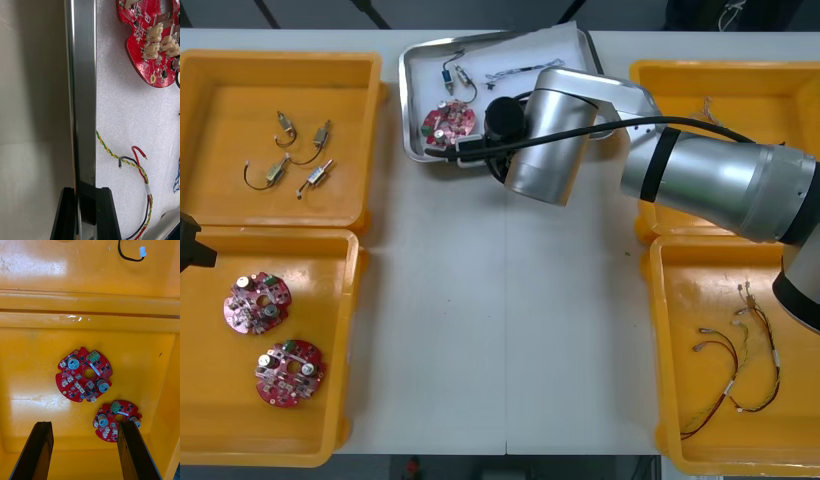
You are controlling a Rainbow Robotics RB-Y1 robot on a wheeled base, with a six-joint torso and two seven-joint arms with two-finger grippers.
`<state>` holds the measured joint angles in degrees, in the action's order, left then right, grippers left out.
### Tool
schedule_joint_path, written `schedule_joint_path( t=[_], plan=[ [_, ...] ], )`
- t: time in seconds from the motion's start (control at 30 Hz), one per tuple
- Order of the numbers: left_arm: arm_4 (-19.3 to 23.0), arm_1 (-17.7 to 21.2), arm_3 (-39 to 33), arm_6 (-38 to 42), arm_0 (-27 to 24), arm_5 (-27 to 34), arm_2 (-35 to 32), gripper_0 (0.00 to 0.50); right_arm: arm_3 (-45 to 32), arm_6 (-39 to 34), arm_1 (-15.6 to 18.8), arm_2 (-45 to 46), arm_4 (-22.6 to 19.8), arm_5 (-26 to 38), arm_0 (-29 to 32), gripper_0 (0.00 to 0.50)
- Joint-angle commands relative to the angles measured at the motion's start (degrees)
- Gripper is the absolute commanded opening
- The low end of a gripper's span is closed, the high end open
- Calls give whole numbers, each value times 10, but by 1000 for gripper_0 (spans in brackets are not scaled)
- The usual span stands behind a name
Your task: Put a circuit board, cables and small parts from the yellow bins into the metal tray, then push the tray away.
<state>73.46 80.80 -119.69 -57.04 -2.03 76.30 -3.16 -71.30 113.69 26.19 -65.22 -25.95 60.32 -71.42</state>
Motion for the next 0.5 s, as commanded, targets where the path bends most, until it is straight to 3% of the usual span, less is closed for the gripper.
schedule_joint_path(
  t=[0.03,0.5],
  plan=[
    [-5,31,-10,4,10,4,3,500,32,6,-18,-5,-3,-12,-49,0],
    [-5,31,-10,4,10,4,3,500,73,-9,-35,-5,-13,-34,-56,0]
  ],
)
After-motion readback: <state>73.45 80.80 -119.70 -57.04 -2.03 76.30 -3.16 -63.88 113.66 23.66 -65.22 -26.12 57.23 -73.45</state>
